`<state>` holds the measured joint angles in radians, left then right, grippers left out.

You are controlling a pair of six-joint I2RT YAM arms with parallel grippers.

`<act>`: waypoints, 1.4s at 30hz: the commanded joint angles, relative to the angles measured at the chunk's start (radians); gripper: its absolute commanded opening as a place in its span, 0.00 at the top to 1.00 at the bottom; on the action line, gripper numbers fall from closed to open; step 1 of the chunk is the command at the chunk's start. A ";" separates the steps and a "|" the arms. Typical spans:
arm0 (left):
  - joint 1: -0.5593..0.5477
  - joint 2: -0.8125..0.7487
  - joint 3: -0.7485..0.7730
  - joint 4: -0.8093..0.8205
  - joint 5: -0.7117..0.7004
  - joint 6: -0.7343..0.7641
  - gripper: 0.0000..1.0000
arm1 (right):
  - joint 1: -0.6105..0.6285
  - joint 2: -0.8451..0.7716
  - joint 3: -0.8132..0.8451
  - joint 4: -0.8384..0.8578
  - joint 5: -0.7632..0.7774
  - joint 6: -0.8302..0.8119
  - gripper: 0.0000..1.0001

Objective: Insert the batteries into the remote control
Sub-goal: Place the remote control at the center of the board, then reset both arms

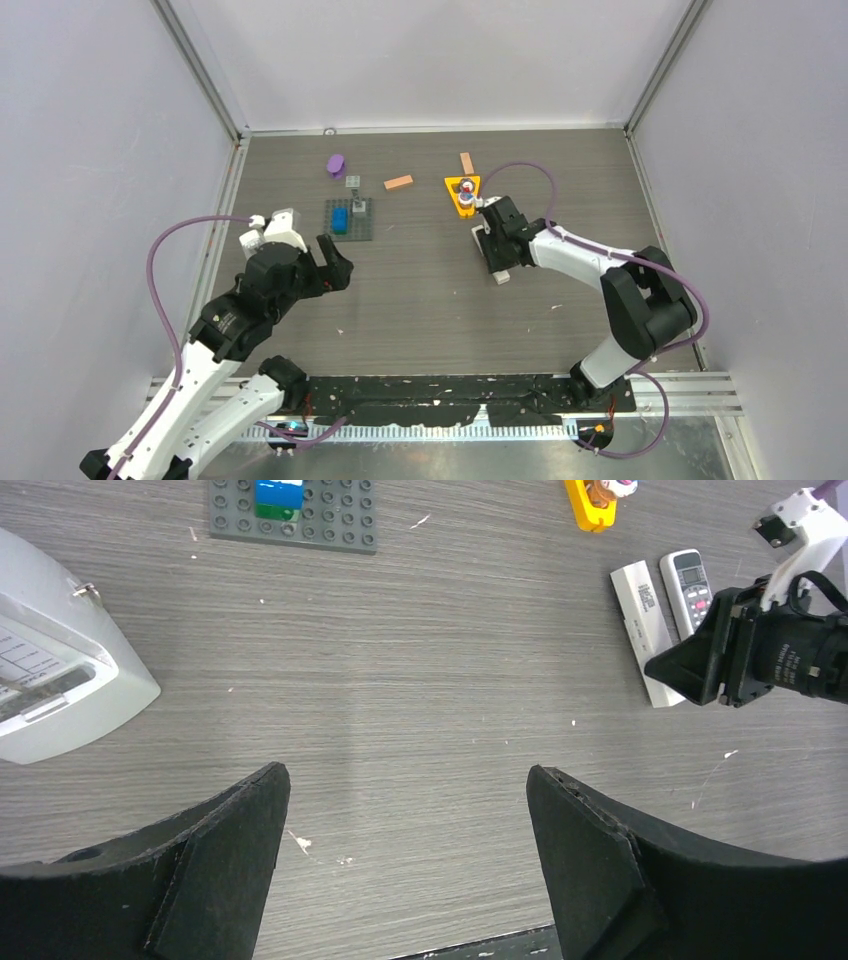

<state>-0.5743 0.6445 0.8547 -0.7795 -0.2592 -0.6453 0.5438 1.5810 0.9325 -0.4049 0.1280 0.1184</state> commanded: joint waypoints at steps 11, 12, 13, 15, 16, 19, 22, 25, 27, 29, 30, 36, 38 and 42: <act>-0.002 0.073 0.044 0.019 0.051 -0.087 0.00 | -0.024 -0.015 0.077 -0.019 0.044 0.106 0.20; -0.002 0.084 0.057 -0.011 0.029 -0.103 0.01 | -0.024 -0.031 0.083 -0.024 0.046 0.109 0.17; -0.002 0.092 0.074 -0.042 0.014 -0.106 0.00 | -0.024 -0.065 0.088 -0.032 0.050 0.118 0.12; -0.002 0.102 0.120 -0.092 0.018 -0.075 0.00 | -0.024 -0.120 0.099 -0.047 0.055 0.126 0.00; -0.002 0.102 0.136 -0.103 0.024 -0.062 0.00 | -0.024 -0.138 0.110 -0.062 0.059 0.130 0.03; -0.002 0.075 0.143 -0.078 0.030 -0.034 0.00 | -0.025 -0.240 0.131 -0.103 0.113 0.164 0.05; -0.002 -0.007 0.124 -0.020 0.048 0.016 0.00 | -0.026 -0.347 0.139 -0.152 0.202 0.200 0.05; -0.002 -0.099 0.120 0.020 0.046 0.048 0.00 | -0.028 -0.507 0.131 -0.197 0.301 0.260 0.05; -0.002 -0.146 0.151 0.020 0.048 0.066 0.00 | -0.028 -0.612 0.132 -0.243 0.370 0.289 0.05; -0.002 -0.178 0.199 -0.017 0.035 0.077 0.00 | -0.028 -0.717 0.139 -0.306 0.443 0.312 0.05; -0.002 -0.189 0.221 -0.043 0.024 0.077 0.00 | -0.028 -0.789 0.141 -0.320 0.457 0.324 0.05; -0.002 -0.245 0.302 -0.161 0.014 0.079 0.00 | -0.028 -1.034 0.225 -0.461 0.528 0.353 0.05; -0.002 -0.276 0.311 -0.190 0.014 0.076 0.00 | -0.028 -1.060 0.312 -0.550 0.568 0.357 0.05; -0.002 -0.332 0.335 -0.247 0.023 0.042 0.00 | -0.028 -1.066 0.489 -0.691 0.557 0.351 0.05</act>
<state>-0.5743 0.3542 1.1496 -0.9478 -0.2340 -0.5919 0.5194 0.5060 1.2968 -0.9352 0.6369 0.4496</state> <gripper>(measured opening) 0.994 0.954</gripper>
